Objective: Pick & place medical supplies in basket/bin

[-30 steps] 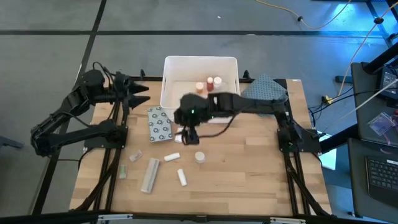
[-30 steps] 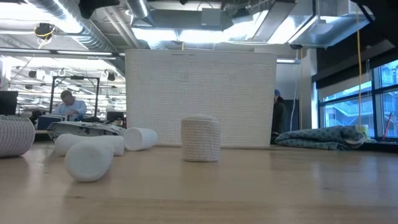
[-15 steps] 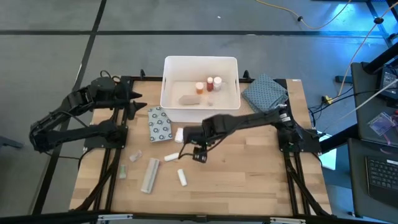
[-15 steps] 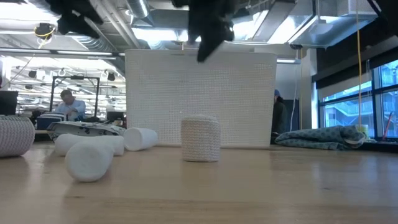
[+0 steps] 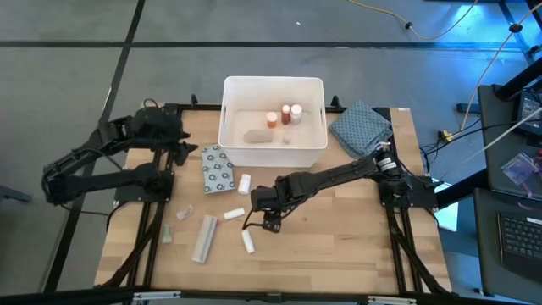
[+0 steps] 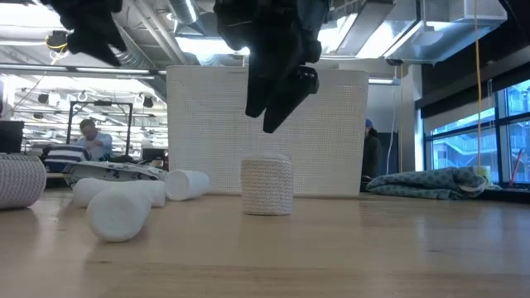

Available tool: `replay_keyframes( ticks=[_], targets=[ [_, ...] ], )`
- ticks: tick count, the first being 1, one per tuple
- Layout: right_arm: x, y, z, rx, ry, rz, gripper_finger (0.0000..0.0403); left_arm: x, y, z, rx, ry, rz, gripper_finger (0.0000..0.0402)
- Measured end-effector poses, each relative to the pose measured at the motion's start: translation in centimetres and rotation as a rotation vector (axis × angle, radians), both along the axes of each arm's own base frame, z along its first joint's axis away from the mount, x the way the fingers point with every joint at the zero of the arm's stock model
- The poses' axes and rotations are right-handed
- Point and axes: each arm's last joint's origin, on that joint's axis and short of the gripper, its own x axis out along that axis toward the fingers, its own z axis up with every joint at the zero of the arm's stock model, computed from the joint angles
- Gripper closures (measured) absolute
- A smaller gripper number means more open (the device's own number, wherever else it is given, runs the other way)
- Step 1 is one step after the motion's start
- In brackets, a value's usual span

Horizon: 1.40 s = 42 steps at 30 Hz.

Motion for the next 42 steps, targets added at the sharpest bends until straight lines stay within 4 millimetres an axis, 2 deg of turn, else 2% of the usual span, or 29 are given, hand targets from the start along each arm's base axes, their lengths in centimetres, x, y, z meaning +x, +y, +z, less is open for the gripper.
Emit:
replay_keyframes(
  ticks=[3, 6, 9, 12, 18, 24, 28, 32, 35, 39, 42],
  targets=[
    [0.1, -0.1, 0.0, 0.005, -0.012, -0.024, 0.0141, 0.5, 0.3, -0.6, -0.074, 0.046, 0.040, 0.0136],
    [0.5, 0.0, 0.2, 0.014, -0.055, -0.024, 0.0141, 0.9, 0.3, -1.1, -0.086, 0.126, -0.028, 0.0146],
    [0.9, 0.1, 0.4, -0.002, -0.101, 0.040, 0.0141, 1.4, 0.0, -1.4, -0.119, 0.158, -0.136, 0.0159],
    [1.4, 0.3, 0.7, -0.025, -0.170, 0.120, 0.0141, 1.8, -0.5, -1.5, -0.168, 0.144, -0.172, 0.0169],
    [2.7, 0.6, 1.6, -0.101, -0.341, 0.299, 0.0141, 1.8, -1.5, -1.5, -0.241, 0.138, -0.045, 0.0173],
    [4.7, 0.6, 2.9, -0.315, -0.600, 0.604, 0.0141, 1.7, -2.5, -1.6, -0.255, 0.137, 0.088, 0.0172],
    [6.3, 0.4, 2.0, -0.337, -0.763, 0.812, 0.0141, 1.8, -3.0, -1.6, -0.301, 0.112, 0.143, 0.0173],
    [7.7, 0.7, 0.2, -0.352, -0.876, 0.888, 0.0141, 2.0, -3.4, -1.7, -0.344, 0.108, 0.165, 0.0172],
    [8.7, 0.9, -1.5, -0.377, -0.936, 0.909, 0.0141, 2.1, -3.6, -1.7, -0.369, 0.102, 0.178, 0.0172],
    [9.8, 1.2, -4.5, -0.374, -0.933, 0.913, 0.0141, 2.3, -4.0, -1.8, -0.416, 0.097, 0.193, 0.0174],
    [10.1, 1.3, -5.2, -0.324, -0.905, 0.865, 0.0141, 2.6, -4.5, -1.8, -0.454, 0.099, 0.173, 0.0174]
  ],
)
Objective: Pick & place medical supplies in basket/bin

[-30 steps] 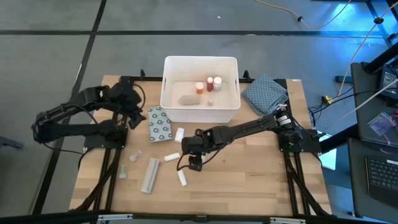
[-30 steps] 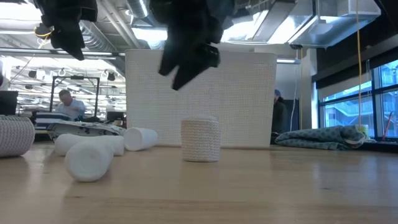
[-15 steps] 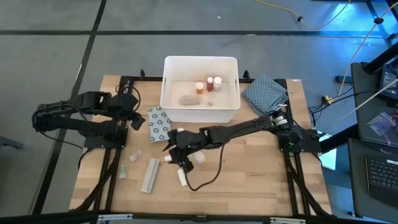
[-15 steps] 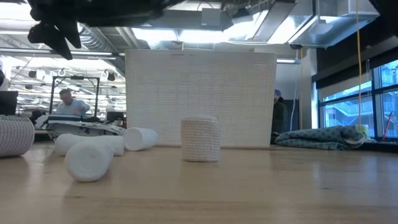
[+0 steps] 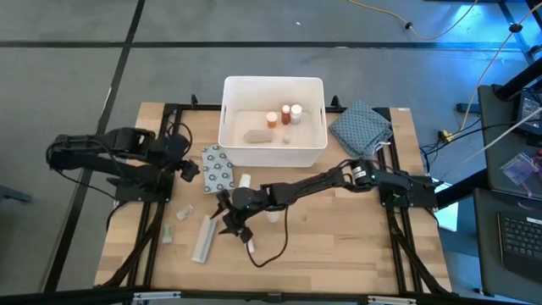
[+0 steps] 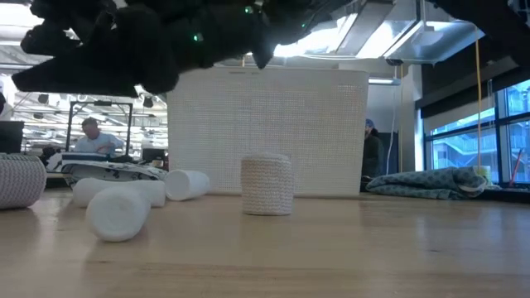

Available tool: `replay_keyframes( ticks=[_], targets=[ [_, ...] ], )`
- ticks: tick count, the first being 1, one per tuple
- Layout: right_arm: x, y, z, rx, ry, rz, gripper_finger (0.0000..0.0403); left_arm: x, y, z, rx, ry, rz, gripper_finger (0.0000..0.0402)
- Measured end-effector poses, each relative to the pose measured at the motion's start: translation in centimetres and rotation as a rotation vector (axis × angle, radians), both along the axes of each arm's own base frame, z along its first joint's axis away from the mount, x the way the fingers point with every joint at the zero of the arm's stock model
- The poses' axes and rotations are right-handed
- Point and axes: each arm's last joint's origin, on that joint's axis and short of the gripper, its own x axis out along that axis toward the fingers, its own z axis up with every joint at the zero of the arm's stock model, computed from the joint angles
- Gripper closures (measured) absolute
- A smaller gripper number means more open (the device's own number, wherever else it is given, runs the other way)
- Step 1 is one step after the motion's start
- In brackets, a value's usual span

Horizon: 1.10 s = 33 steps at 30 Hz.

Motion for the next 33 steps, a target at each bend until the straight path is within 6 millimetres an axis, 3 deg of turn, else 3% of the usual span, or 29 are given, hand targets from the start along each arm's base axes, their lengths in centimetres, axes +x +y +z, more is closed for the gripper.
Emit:
replay_keyframes(
  ticks=[5, 12, 19, 23, 27, 33],
  targets=[
    [-1.2, 0.0, 1.6, 0.060, 0.153, -0.104, 0.0141, 1.3, -2.0, 0.0, -0.092, 0.012, -0.066, 0.0179],
    [-5.2, 0.5, 4.7, -0.005, 0.451, -0.276, 0.0141, 4.1, -7.6, 0.0, -0.120, 0.089, -0.177, 0.0181],
    [-8.6, 0.5, 7.5, 0.011, 0.635, -0.351, 0.0141, 6.5, -13.1, -3.4, -0.169, 0.280, 0.034, 0.0180],
    [-10.2, 0.3, 9.6, 0.020, 0.668, -0.371, 0.0141, 7.8, -15.7, -5.8, -0.175, 0.300, 0.109, 0.0180],
    [-11.2, 0.0, 11.4, 0.032, 0.650, -0.381, 0.0141, 8.5, -17.3, -7.4, -0.169, 0.298, 0.170, 0.0180],
    [-11.5, -0.2, 12.2, 0.033, 0.631, -0.380, 0.0141, 8.7, -17.9, -8.7, -0.127, 0.296, 0.221, 0.0180]
  ],
)
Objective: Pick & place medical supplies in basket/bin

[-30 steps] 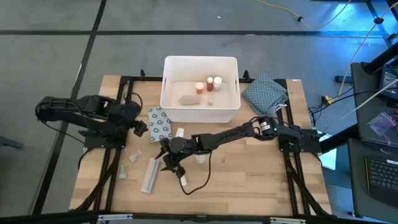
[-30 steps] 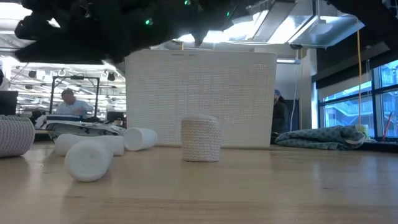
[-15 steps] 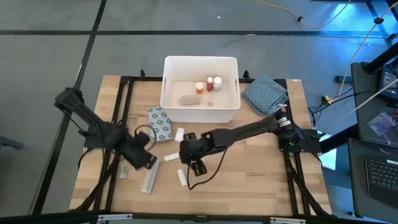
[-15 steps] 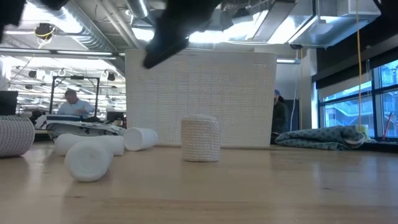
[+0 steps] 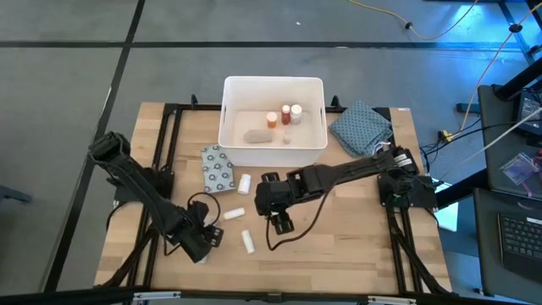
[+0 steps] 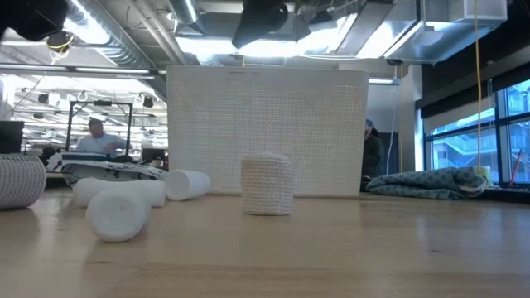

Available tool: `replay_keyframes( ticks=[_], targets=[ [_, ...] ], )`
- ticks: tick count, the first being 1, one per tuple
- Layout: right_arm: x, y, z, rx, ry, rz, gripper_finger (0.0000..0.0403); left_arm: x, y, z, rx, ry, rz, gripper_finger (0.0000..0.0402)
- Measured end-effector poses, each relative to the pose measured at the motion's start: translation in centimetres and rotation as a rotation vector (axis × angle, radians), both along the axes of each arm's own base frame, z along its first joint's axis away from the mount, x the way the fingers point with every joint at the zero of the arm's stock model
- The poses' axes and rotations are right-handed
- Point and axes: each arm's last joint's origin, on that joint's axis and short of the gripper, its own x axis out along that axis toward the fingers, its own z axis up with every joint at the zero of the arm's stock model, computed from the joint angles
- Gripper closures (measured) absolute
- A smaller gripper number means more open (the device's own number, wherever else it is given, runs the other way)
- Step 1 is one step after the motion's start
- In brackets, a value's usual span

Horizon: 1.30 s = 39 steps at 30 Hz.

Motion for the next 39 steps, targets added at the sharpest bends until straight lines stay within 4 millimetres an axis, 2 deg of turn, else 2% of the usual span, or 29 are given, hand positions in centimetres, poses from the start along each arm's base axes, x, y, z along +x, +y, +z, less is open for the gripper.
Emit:
replay_keyframes(
  ticks=[11, 19, 23, 33, 39],
  targets=[
    [-0.4, -0.1, -0.3, -0.010, 0.050, -0.005, 0.0141, 0.1, 0.0, 0.0, -0.001, 0.011, -0.031, 0.0177],
    [-0.3, -0.1, -0.3, -0.009, 0.049, -0.006, 0.0141, 0.6, -0.3, -1.5, 0.041, 0.026, 0.042, 0.0133],
    [-0.3, -0.1, -0.4, -0.010, 0.049, -0.004, 0.0141, 0.8, -0.6, -2.0, 0.035, 0.024, 0.040, 0.0126],
    [-0.3, -0.1, -0.4, -0.010, 0.049, -0.004, 0.0141, 1.5, -0.8, -4.9, 0.058, 0.170, 0.081, 0.0136],
    [-0.4, -0.1, -0.4, -0.012, 0.054, -0.002, 0.0141, 1.9, -1.0, -5.4, 0.058, 0.169, 0.062, 0.0176]
  ],
)
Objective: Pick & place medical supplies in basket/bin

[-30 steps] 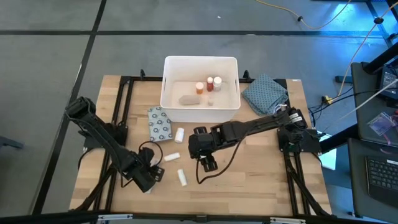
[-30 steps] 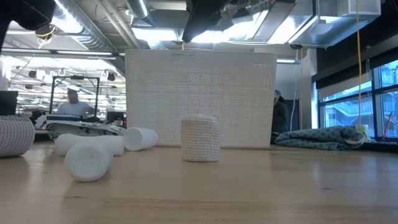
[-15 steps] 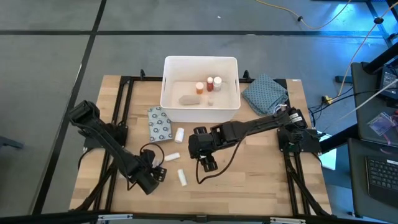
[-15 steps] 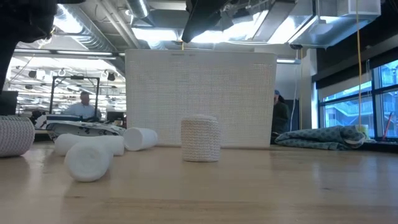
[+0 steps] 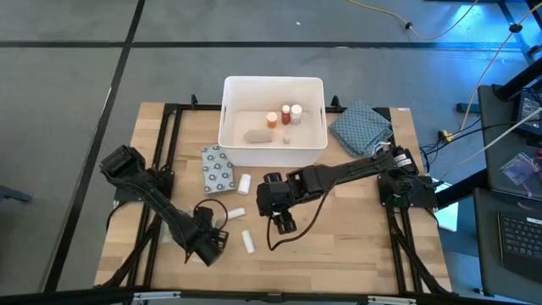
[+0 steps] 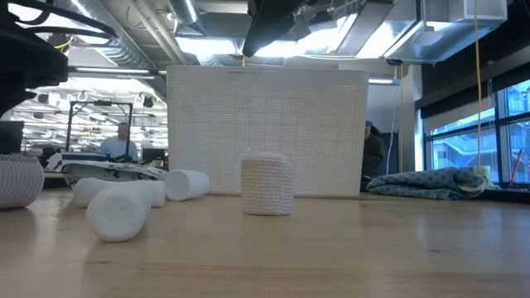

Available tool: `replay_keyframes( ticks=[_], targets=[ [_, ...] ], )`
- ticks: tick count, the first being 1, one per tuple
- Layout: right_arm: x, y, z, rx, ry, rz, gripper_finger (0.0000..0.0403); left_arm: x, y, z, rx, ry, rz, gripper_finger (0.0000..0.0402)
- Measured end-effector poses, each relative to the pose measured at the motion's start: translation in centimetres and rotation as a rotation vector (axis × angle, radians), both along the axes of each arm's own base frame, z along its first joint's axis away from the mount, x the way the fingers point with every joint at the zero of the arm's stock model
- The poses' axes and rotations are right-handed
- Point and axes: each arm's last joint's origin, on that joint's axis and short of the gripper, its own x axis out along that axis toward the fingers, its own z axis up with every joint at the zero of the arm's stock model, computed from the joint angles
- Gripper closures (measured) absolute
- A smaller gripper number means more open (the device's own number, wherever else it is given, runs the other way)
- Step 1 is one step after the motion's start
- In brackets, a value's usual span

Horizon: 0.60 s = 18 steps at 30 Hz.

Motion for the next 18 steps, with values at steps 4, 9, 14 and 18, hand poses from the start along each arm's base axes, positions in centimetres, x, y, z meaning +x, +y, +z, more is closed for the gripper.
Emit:
replay_keyframes(
  ticks=[4, 9, 14, 18],
  targets=[
    [-0.9, -0.3, 0.1, -0.029, 0.076, -0.035, 0.0141, -0.1, 0.2, 0.6, 0.001, -0.013, -0.041, 0.0226],
    [-3.6, -1.1, 2.5, -0.040, 0.155, -0.122, 0.0141, -1.0, 1.3, 4.8, 0.090, -0.138, -0.055, 0.0293],
    [-6.8, -2.0, 6.7, -0.049, 0.078, -0.203, 0.0141, -2.6, 3.9, 12.9, 0.322, -0.475, -0.108, 0.0326],
    [-8.5, -2.7, 9.6, -0.056, -0.067, -0.282, 0.0141, -3.0, 7.9, 18.4, 0.510, -0.610, -0.199, 0.0326]
  ],
)
